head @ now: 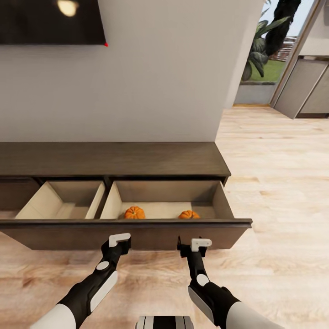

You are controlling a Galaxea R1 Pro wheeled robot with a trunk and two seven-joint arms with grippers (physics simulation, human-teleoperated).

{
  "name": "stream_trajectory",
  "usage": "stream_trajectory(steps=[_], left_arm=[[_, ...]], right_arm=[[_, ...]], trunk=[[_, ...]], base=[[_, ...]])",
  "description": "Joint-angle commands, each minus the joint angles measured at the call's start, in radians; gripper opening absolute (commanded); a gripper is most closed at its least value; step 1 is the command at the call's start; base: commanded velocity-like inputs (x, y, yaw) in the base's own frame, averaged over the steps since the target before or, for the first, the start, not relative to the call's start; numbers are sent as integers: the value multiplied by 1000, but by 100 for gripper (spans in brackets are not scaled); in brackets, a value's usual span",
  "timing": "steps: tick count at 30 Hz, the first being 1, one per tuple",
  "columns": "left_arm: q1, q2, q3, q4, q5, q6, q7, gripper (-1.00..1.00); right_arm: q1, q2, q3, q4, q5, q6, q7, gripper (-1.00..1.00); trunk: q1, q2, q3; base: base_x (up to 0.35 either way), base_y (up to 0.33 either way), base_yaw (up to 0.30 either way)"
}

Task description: Place each of the two pumpkins and all three candles from the living room inside a cabinet in the living room (use any cabinet), then make sure every cabinet is closed, and position the cauldron so it is next to a table in the living room.

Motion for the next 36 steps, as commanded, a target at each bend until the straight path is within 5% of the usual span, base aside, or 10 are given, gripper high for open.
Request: stream_trajectory(steps=[1, 36], left_arm=[[-1, 1, -9, 0, 11, -7, 8, 100], [-1, 1, -10, -1, 11, -7, 7, 100]], right_arm=[[-1, 0, 8, 0, -8, -5, -6, 100], [-1, 0, 8, -3, -16, -5, -6, 100]], trunk=[[0, 0, -1], [0, 0, -1]], base=[[199, 19, 0], [241, 1, 0]])
